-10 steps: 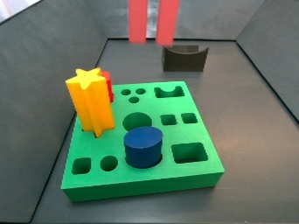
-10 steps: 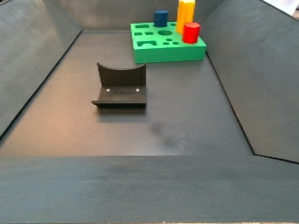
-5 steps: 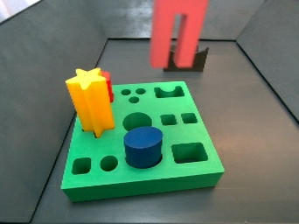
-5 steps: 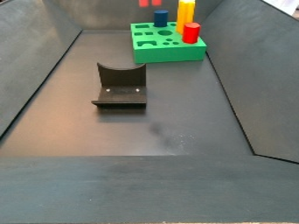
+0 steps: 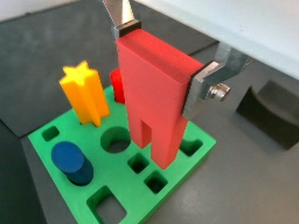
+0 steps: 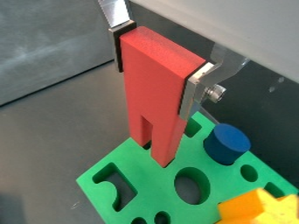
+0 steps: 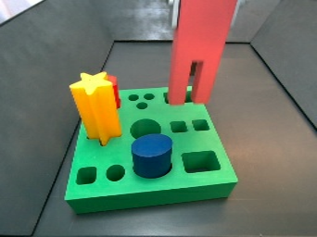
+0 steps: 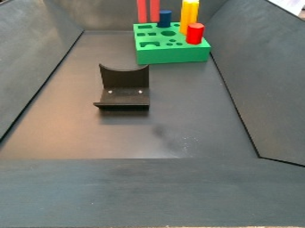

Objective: Pick up the double-square object. Move up. Rotate the double-square object. Place the double-square object on the fixture. Regrasp the double-square object. Move to above the board. Insert the double-square object.
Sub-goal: Insert the double-square object.

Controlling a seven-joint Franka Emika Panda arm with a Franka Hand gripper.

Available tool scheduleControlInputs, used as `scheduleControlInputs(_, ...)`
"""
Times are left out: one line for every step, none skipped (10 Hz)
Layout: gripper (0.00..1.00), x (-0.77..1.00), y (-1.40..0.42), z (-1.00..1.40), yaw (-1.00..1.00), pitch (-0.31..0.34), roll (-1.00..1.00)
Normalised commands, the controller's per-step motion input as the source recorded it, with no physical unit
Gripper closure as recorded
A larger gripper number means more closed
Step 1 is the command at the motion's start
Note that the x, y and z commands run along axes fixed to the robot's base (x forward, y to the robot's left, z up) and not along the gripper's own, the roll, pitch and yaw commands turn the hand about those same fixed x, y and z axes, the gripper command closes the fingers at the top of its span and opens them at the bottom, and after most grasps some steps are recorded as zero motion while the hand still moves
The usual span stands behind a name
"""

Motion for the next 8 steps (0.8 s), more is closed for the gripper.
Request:
scheduleControlInputs(1.0, 0.0, -0.15, -0.47, 0.0, -0.087, -0.02)
scheduleControlInputs(1.0, 0.01, -0.18, -0.4, 0.1, -0.06, 0.0)
scheduleControlInputs(1.0, 0.02, -0.21, -0.28, 0.17, -0.004, 0.0)
scheduleControlInputs(1.0, 0.01, -0.15, -0.22, 0.18, 0.0, 0.03)
scheduleControlInputs(1.0, 0.03, -0.06, -0.17, 0.13, 0.0, 0.04)
scheduleControlInputs(1.0, 0.11, 0.0, -0.09, 0.09, 0.021, 0.06)
scheduleControlInputs(1.0, 0.1, -0.01, -0.08, 0.09, 0.034, 0.09)
scheduleControlInputs(1.0, 0.09, -0.02, -0.1, 0.11, 0.037, 0.08)
